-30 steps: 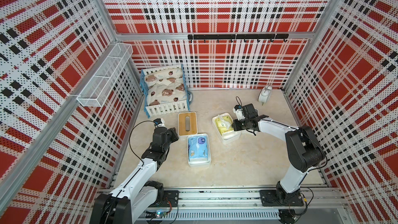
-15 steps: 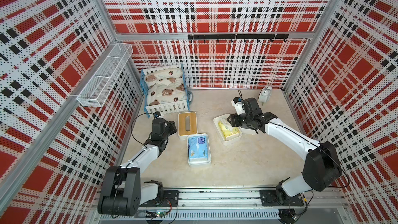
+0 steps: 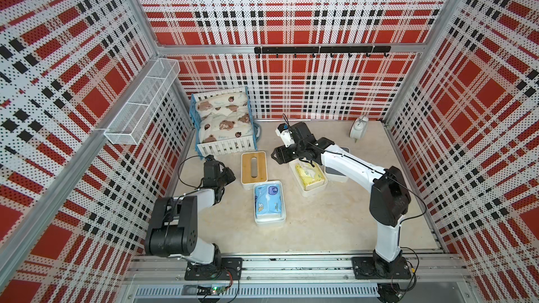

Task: Put the tissue paper into the tissue box
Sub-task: Pick up the box lid from the center of the board.

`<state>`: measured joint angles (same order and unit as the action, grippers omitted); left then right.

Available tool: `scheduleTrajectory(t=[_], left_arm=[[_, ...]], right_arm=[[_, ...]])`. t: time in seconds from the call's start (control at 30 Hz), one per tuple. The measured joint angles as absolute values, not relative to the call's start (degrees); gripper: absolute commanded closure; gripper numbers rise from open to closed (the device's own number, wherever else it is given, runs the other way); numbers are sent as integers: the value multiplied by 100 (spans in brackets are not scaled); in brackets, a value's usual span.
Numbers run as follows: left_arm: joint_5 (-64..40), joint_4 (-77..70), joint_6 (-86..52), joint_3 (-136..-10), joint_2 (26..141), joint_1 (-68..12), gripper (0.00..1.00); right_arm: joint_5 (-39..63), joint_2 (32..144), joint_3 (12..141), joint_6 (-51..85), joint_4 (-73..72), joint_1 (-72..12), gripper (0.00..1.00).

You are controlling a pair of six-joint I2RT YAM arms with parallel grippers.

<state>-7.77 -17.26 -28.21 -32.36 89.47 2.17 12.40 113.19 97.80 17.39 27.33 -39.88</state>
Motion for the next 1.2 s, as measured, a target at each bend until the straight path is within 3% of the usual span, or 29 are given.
scheduleTrajectory(t=[0.2,0.5,0.77,1.2], left_arm=[[-891,-1660,-2718,-3822,9738,-150,78],[-884,-1487,-2528,-4211,9813,-491,78],[-878,-1330,-2370,-4574,9918,-1028,78],[-770,-1166,-2377,-4609,9918,-1205,78]], right_arm=[[1288,11832,10228,1846,2764,-4007,22],[1328,12529,10663,1981,2816,-4001,11],[1223,12774,10770,1997,3006,-4001,13],[287,12901,10787,1929,3437,-4115,17]])
